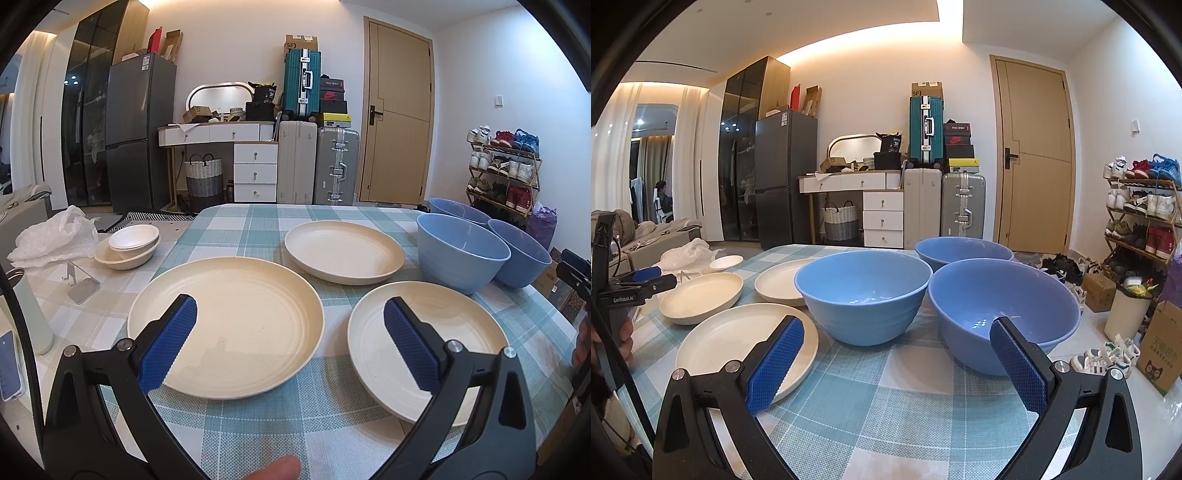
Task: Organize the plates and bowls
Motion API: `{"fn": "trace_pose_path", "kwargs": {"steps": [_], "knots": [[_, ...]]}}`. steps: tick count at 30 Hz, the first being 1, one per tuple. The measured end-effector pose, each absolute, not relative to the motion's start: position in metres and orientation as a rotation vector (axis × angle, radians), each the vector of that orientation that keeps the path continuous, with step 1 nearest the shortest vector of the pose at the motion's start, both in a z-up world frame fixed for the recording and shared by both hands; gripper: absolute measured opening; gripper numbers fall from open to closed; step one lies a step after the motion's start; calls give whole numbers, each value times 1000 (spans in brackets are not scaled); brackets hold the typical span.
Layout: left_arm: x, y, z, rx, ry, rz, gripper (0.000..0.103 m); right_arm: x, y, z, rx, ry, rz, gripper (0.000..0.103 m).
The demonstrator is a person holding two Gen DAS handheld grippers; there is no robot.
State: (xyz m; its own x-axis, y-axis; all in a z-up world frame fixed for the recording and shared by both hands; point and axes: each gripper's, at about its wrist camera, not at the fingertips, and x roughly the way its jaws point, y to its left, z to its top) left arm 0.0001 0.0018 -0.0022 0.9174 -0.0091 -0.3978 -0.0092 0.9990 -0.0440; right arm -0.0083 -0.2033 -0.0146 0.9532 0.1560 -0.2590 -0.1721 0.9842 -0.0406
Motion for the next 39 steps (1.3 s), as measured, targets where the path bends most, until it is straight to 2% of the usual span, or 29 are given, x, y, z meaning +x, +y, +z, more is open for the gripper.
{"fn": "trace_pose_path", "kwargs": {"steps": [39], "knots": [[1, 3, -1, -44, 410, -3, 101, -5, -202, -16, -59, 260, 167, 103]]}}
